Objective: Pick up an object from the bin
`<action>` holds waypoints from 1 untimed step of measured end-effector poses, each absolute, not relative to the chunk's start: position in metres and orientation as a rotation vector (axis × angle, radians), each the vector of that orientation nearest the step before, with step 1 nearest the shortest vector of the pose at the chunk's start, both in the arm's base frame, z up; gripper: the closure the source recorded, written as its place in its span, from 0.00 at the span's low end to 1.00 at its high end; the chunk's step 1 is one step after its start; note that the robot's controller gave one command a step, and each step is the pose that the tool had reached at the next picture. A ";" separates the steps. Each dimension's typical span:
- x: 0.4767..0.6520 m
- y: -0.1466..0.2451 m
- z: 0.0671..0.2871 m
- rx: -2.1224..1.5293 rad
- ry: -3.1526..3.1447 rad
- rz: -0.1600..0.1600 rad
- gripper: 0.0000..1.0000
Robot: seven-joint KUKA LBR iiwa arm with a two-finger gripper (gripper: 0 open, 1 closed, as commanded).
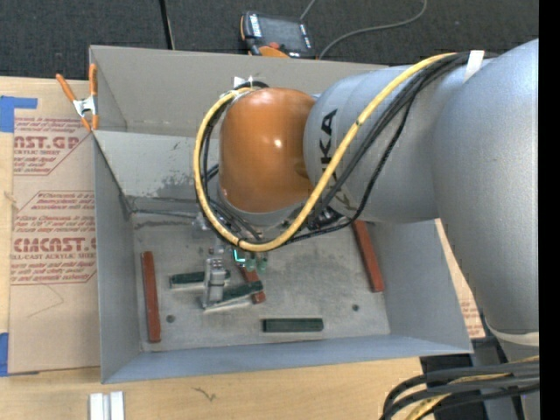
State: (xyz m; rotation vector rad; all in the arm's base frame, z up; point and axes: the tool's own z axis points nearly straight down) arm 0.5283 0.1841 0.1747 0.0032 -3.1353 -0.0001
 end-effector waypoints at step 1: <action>0.528 0.183 0.065 0.126 -3.133 0.003 0.00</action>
Offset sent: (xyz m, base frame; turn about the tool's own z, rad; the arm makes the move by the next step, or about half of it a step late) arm 0.0015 -0.0012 -0.1047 -0.0771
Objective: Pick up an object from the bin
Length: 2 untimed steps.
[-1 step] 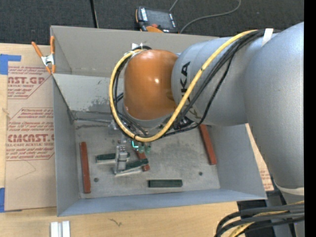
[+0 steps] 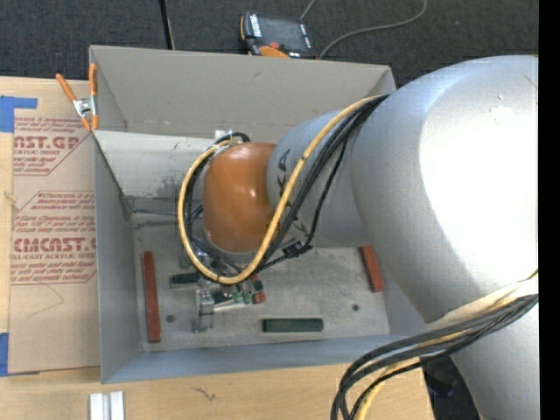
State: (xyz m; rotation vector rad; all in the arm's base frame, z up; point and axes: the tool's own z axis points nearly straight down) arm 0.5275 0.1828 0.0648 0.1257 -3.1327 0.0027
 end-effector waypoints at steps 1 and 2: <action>0.487 0.150 0.070 0.030 -3.147 -0.003 0.00; 0.486 0.151 0.070 0.035 -3.141 -0.002 1.00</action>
Offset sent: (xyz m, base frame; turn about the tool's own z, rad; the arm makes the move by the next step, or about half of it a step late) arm -0.0412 -0.0323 0.0052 0.0579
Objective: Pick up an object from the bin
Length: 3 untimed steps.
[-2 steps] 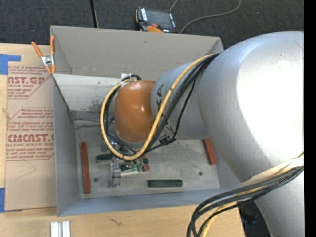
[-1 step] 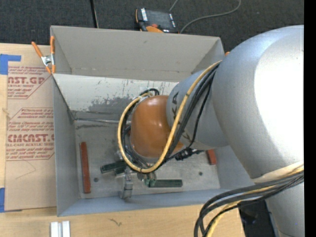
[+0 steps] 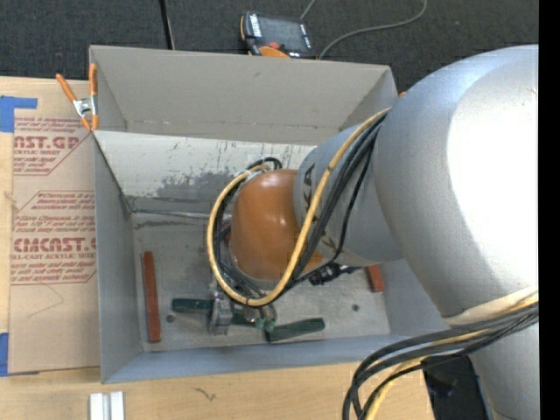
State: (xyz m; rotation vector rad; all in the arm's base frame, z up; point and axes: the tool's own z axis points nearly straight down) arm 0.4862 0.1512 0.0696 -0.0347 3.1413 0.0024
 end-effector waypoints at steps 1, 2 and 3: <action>0.498 0.143 0.176 0.000 3.133 0.005 1.00; 0.496 0.142 0.171 -0.001 3.141 0.002 0.00; 0.495 0.161 0.065 0.168 3.144 -0.001 0.00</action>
Offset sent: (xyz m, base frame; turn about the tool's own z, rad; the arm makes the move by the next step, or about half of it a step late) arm 0.0095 -0.0099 0.1020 0.0223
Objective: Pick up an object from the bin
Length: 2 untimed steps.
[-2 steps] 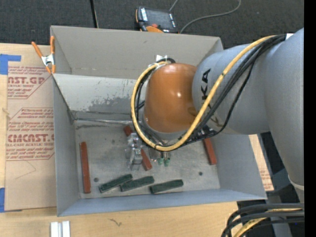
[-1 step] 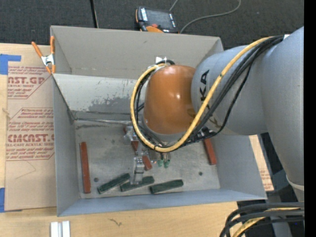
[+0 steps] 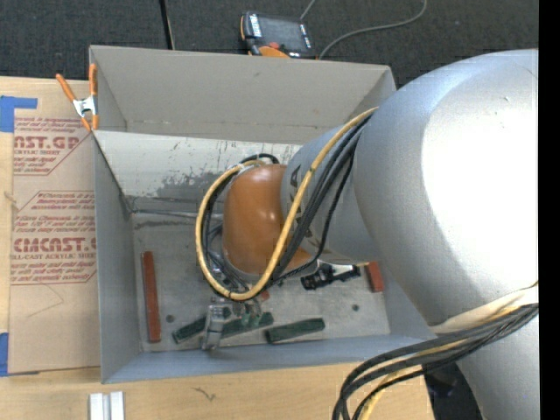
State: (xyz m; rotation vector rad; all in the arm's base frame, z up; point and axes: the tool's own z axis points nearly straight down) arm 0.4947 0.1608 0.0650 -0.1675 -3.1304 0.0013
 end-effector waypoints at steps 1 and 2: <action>0.497 0.161 0.070 -0.169 -3.136 -0.002 1.00; 0.486 0.166 0.227 -0.088 -3.148 -0.006 1.00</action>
Offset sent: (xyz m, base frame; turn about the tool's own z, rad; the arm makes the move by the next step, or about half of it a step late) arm 0.0000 0.0000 0.0000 0.0000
